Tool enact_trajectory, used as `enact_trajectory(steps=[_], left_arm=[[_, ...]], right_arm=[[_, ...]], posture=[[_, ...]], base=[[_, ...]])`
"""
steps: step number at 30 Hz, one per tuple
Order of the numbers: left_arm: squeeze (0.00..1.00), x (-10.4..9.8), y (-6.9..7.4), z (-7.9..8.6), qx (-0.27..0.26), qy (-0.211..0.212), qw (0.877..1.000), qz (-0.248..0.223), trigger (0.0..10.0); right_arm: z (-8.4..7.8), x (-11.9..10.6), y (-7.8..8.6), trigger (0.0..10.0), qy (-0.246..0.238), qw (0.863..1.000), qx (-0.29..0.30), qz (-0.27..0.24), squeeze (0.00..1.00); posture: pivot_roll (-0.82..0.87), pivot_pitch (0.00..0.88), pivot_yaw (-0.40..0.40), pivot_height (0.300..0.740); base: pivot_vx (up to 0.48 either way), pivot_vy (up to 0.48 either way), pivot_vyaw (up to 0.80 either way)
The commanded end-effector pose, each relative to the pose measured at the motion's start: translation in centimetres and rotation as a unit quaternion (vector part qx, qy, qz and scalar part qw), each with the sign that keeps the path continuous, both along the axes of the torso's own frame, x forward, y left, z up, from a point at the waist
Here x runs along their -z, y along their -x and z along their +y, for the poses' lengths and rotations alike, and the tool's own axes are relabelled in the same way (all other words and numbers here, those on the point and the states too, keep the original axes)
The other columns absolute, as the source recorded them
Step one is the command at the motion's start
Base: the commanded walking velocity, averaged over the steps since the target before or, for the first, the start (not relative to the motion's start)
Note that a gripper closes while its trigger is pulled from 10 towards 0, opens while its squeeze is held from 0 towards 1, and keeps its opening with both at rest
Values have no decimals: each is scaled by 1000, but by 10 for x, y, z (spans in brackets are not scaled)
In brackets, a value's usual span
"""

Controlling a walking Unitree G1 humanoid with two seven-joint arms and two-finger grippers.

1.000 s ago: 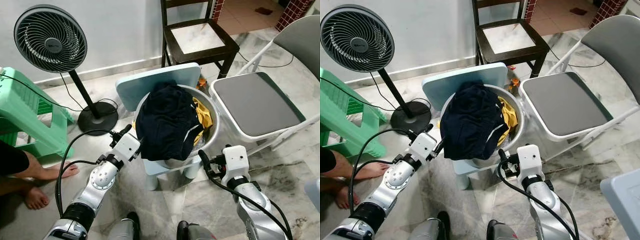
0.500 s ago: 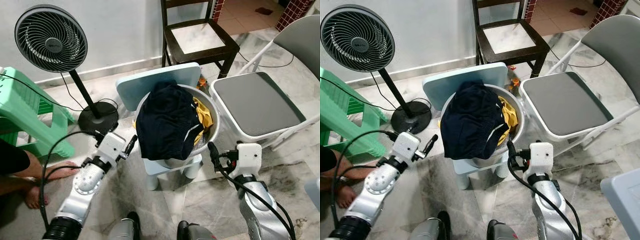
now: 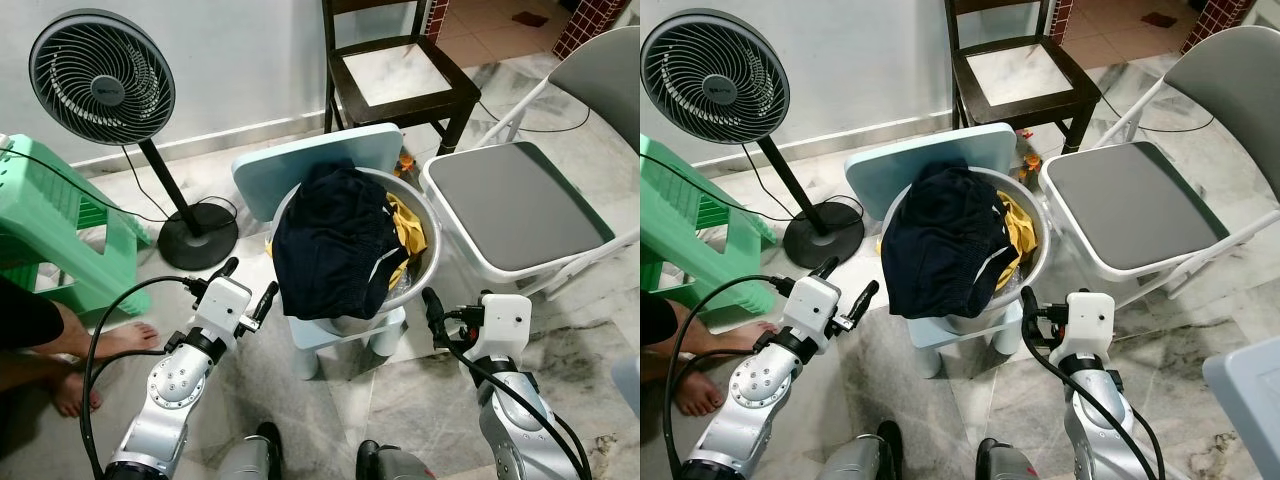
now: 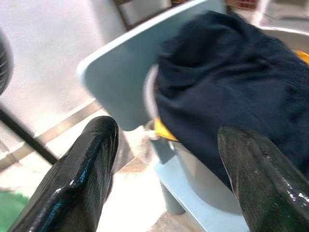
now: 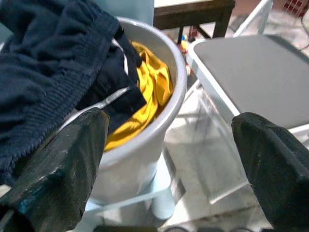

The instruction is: Hang hanger

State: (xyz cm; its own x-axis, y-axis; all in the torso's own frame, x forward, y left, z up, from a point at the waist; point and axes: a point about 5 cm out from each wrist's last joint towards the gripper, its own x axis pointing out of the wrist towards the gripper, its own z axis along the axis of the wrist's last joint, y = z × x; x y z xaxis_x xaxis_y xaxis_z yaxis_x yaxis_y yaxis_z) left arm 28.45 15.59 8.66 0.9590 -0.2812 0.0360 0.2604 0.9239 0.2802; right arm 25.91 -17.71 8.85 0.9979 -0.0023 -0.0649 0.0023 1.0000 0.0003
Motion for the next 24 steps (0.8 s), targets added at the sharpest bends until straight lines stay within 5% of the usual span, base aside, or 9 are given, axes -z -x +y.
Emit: enact_trajectory(steps=[1, 12, 24], left_arm=[[0, 3, 1, 1, -7, 8, 1000, 12, 10000], [0, -2, -8, -9, 12, 15, 1000, 7, 10000], [0, -5, -12, -25, 50, 34, 998, 12, 10000]], right_arm=[[2, 4, -1, 10000, 5, 1000, -4, 4, 0], [2, -2, -18, 10000, -2, 1000, -3, -10, 0], [5, 4, -12, 10000, 7, 1000, -5, -8, 0]], posture=[[93, 251, 26, 740], [100, 187, 22, 740], [82, 220, 28, 740]], base=[[0, 0, 800], [0, 0, 218], [0, 0, 0]])
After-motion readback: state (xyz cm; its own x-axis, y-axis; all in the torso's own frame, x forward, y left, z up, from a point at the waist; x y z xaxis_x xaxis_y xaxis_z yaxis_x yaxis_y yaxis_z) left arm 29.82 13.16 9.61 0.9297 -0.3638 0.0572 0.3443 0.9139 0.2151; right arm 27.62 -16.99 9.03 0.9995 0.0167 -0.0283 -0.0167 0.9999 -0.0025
